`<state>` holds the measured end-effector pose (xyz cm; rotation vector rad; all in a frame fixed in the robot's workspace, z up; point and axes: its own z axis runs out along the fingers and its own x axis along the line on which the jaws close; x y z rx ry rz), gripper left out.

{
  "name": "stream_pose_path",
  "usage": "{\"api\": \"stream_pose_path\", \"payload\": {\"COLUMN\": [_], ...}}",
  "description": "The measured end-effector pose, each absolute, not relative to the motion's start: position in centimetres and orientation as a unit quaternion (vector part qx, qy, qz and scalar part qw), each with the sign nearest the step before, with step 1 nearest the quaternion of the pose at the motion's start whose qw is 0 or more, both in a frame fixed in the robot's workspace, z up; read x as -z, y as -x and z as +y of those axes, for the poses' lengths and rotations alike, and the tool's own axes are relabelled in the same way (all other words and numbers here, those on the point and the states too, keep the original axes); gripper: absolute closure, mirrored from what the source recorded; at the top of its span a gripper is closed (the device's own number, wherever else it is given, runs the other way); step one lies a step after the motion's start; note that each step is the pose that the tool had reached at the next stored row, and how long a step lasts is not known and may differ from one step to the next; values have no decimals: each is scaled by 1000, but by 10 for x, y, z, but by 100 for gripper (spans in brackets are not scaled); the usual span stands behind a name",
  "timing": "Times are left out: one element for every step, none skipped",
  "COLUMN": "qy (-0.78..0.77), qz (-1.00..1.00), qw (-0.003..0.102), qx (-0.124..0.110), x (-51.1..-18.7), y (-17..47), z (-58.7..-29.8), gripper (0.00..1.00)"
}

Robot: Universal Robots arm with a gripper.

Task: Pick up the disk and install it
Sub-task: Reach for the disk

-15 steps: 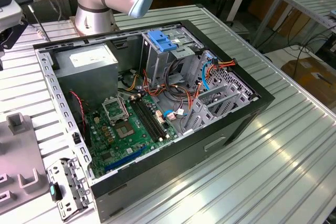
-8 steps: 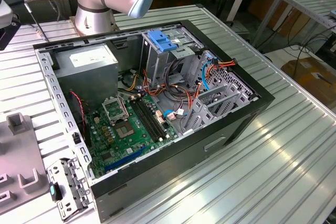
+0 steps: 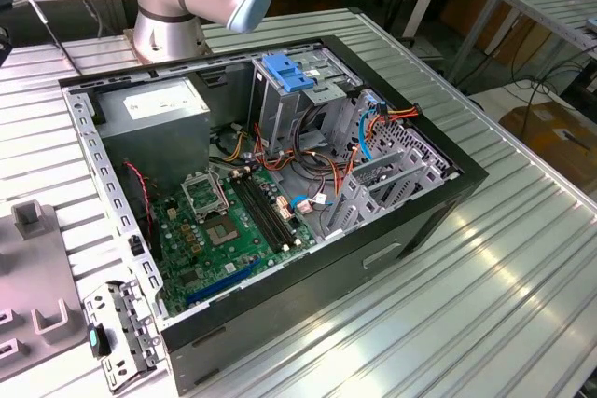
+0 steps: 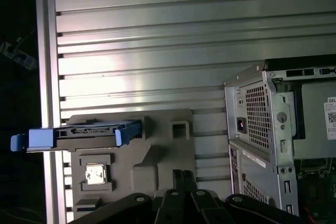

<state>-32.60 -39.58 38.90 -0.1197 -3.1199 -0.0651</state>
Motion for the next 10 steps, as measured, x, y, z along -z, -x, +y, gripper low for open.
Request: {"api": "stream_pose_path", "payload": {"qy": [38,38,38,38,38,38,38,38,38,38], "qz": [-999,-999,-999,-999,-999,-999,-999,-999,-999,-999], "qw": [9,9,10,10,10,10,10,10,10,10], "qx": [21,21,21,21,21,21,21,21,21,21], "x": [-389,-389,-389,-389,-389,-389,-389,-389,-389,-389], "y": [327,329,330,332,334,335,337,338,340,342], "z": [-396,-396,-396,-396,-396,-396,-396,-396,-396,-396], "gripper": [89,89,89,89,89,89,89,89,89,89]}}
